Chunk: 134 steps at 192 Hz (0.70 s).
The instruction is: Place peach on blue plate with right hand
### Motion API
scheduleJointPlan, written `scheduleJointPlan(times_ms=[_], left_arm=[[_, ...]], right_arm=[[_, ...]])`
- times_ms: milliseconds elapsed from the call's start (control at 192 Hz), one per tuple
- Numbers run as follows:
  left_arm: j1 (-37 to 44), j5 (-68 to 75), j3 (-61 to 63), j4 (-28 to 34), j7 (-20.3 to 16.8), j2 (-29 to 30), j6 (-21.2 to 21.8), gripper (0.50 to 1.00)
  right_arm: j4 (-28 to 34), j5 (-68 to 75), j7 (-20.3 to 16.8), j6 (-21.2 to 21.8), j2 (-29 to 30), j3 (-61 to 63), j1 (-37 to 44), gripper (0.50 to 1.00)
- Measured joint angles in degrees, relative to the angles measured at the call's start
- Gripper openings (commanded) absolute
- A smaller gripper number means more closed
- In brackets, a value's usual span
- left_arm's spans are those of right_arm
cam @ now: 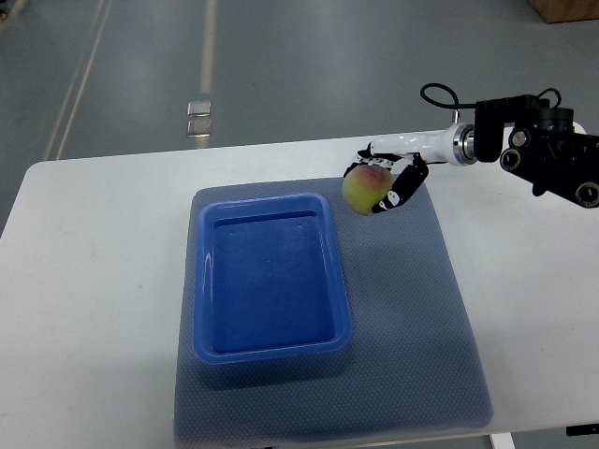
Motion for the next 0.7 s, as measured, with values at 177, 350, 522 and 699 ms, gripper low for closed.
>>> scheduleJointPlan(times_ms=[177, 350, 522, 699], left_arm=[[0.0, 0.0, 0.0, -0.6, 0.0, 0.0, 0.0, 1.000], [0.0, 0.0, 0.0, -2.0, 0.0, 0.0, -0.1, 1.000], [0.0, 0.0, 0.0, -2.4, 0.0, 0.0, -0.1, 1.000], [0.0, 0.0, 0.0, -2.3, 0.0, 0.0, -0.1, 1.000]], right_arm=[[2.7, 6.2, -0.3, -0.9, 5.0, -0.7, 3.4, 0.500], [-1.6, 6.2, -0.3, -6.7, 16.4, -6.0, 3.3, 0.500], [-5.9, 5.8, -0.3, -8.7, 23.1, -10.1, 1.6, 0.500], [-8.5, 3.9, -0.2, -8.6, 25.2, -10.7, -0.7, 0.686]])
